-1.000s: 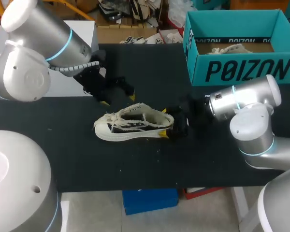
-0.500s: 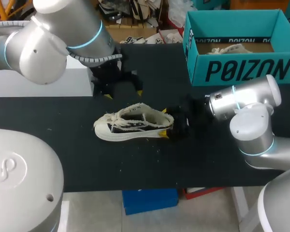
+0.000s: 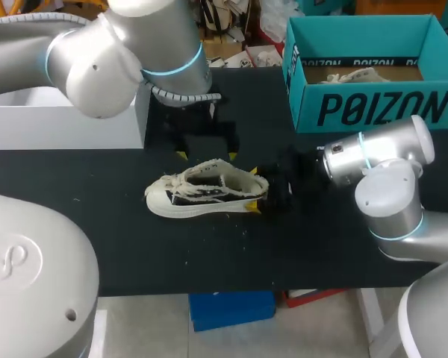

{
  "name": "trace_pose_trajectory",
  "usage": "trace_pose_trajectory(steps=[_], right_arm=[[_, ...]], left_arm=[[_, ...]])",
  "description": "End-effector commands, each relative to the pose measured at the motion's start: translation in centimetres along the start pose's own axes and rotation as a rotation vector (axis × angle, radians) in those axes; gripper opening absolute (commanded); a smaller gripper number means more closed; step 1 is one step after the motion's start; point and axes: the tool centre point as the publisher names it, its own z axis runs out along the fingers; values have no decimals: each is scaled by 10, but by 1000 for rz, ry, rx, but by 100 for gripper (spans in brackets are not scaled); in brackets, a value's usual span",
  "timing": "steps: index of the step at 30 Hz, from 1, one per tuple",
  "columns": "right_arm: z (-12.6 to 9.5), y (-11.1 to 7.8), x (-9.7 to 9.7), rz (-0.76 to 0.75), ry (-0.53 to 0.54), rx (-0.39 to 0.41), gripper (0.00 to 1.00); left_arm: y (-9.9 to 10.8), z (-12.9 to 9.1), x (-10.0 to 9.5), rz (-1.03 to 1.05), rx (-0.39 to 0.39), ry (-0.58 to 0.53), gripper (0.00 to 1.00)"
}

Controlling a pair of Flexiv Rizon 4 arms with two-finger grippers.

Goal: Take the shoe out of the shoebox, open the shoe tongue, remove and reinsert the insole, then place the shoe into the shoebox

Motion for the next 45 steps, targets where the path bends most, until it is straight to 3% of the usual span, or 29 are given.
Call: trace_pose_trajectory(steps=[1,20,36,45], right_arm=[[3,-1,0,0,-3,1,0],[3,-1,0,0,-3,1,0],[3,-1,0,0,-3,1,0],[3,-1,0,0,-3,1,0]], left_arm=[[-7,17,18,-3,-20,-129,100],[0,65,3,-53,-68,-359,100],[5,75,-9,-12,-137,-520,100],[6,78,-19,-21,-138,-570,100]])
